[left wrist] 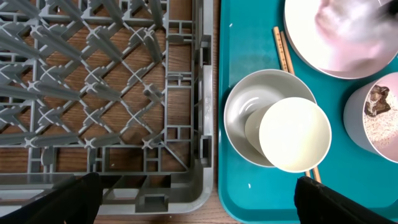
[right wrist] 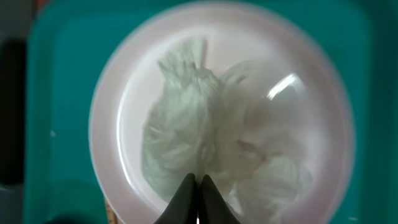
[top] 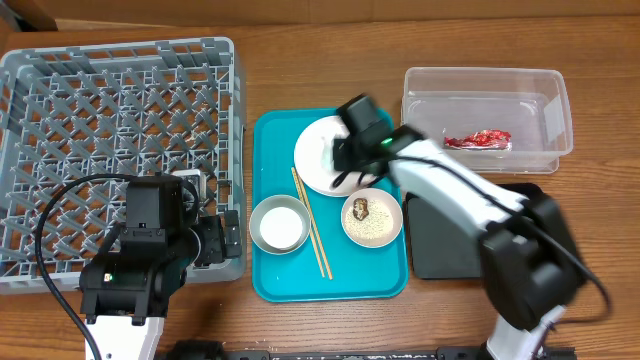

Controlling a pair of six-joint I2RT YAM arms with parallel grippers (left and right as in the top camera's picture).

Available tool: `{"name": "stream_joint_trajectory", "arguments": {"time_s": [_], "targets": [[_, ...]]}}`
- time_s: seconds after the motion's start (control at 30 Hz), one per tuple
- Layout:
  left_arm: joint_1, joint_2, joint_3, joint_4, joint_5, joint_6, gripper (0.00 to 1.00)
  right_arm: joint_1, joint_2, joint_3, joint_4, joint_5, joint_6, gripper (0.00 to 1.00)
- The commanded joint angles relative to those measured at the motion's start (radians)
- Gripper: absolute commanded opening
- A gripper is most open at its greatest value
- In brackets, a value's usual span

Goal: Sort waste into correct bins and load items into the dishwasher
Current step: 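Grasp the white tissue with the right gripper and drop it in the bin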

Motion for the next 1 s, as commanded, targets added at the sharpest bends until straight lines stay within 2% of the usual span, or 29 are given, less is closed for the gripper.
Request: {"name": "stream_joint_trajectory", "arguments": {"time_s": [0.0, 0.2, 0.5, 0.53, 0.57, 0.6, 0.63, 0.67, 0.8, 0.9, 0.97], "targets": [[-0.006, -0.003, 0.024, 0.001, -0.006, -0.011, 1.0, -0.073, -0.172, 0.063, -0.014, 0.035, 0.002, 0.04], [-0.006, -0.003, 0.024, 0.002, -0.006, -0.011, 1.0, -0.206, -0.293, 0.063, -0.093, 0.104, 0.002, 0.04], [-0.006, -0.003, 0.024, 0.012, -0.005, -0.011, 1.0, -0.365, -0.269, 0.054, -0.135, 0.24, 0.025, 0.05], [-0.006, -0.003, 0.024, 0.012, -0.005, -0.011, 1.0, -0.377, -0.264, 0.054, -0.136, 0.238, 0.025, 0.15], [-0.006, -0.003, 0.024, 0.012, -0.005, -0.011, 1.0, -0.384, -0.261, 0.054, -0.136, 0.235, 0.024, 0.38], [-0.006, -0.003, 0.024, 0.012, -0.005, -0.011, 1.0, -0.389, -0.261, 0.054, -0.135, 0.228, 0.024, 0.56], [-0.006, -0.003, 0.024, 0.012, -0.005, -0.011, 1.0, -0.39, -0.261, 0.054, -0.135, 0.221, 0.023, 0.67], [-0.006, -0.003, 0.024, 0.012, -0.005, -0.011, 1.0, -0.389, -0.262, 0.056, -0.136, 0.221, 0.014, 0.72], [-0.006, -0.003, 0.024, 0.011, -0.005, -0.011, 1.0, -0.389, -0.295, 0.066, -0.167, 0.15, -0.052, 0.74], [-0.006, -0.003, 0.024, 0.012, -0.005, -0.011, 1.0, -0.389, -0.347, 0.082, -0.237, 0.074, -0.052, 0.79], [-0.006, -0.003, 0.024, 0.012, -0.006, -0.011, 1.0, -0.389, -0.396, 0.084, -0.318, 0.0, -0.056, 0.86]]}}
